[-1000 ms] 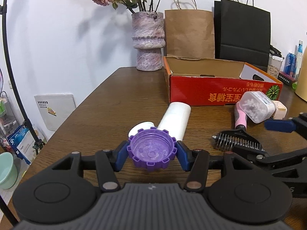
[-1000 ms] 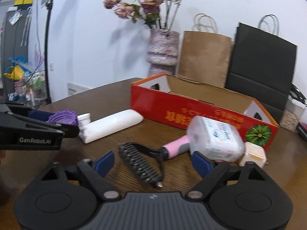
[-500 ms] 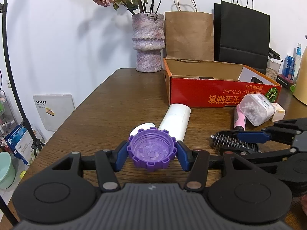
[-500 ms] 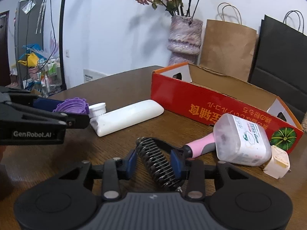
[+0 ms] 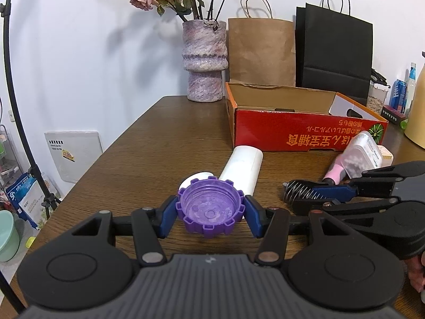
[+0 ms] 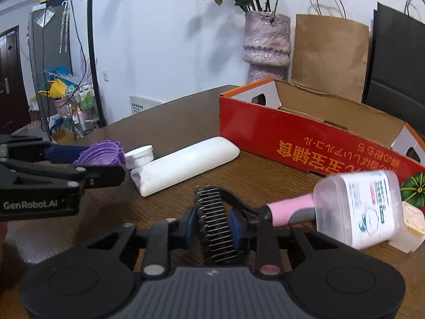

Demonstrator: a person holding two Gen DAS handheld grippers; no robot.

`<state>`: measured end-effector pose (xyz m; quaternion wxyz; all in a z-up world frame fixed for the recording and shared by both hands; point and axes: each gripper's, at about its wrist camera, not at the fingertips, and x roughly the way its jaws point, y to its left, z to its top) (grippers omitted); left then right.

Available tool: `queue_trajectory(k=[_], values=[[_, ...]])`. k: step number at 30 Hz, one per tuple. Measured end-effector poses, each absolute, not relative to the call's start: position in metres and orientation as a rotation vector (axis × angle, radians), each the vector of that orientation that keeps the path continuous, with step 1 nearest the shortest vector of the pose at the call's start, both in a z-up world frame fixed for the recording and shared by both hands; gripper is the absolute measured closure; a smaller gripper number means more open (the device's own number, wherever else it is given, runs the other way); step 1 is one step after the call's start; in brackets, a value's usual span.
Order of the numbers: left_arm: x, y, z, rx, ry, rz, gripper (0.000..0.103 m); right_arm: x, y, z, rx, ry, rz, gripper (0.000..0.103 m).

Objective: Organize rigid objects
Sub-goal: 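Close the right tool on the bristle head of the brush, then carry the purple cap to the box with the left tool while the right tool carries the brush there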

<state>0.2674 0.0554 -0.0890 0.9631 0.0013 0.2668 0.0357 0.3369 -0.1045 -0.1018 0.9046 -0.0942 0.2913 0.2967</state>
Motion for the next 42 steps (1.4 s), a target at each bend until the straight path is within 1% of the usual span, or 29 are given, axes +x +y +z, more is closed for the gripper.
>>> queue_trajectory(k=[6,17,30,42], values=[[0.267,0.056,-0.089,0.001,0.535,0.076,0.049,0.323,-0.105,-0.096,-0.193,0.513,0.595,0.079],[0.263,0.059,-0.078,-0.025,0.506,0.101,0.049,0.317,-0.115,-0.082,-0.070,0.465,0.572,0.079],[0.254,0.057,-0.041,-0.013,0.444,0.132,0.049,0.315,-0.130,-0.056,0.110,0.438,0.566,0.080],[0.245,0.041,-0.010,-0.006,0.391,0.140,0.049,0.301,-0.151,-0.016,0.191,0.337,0.558,0.080]])
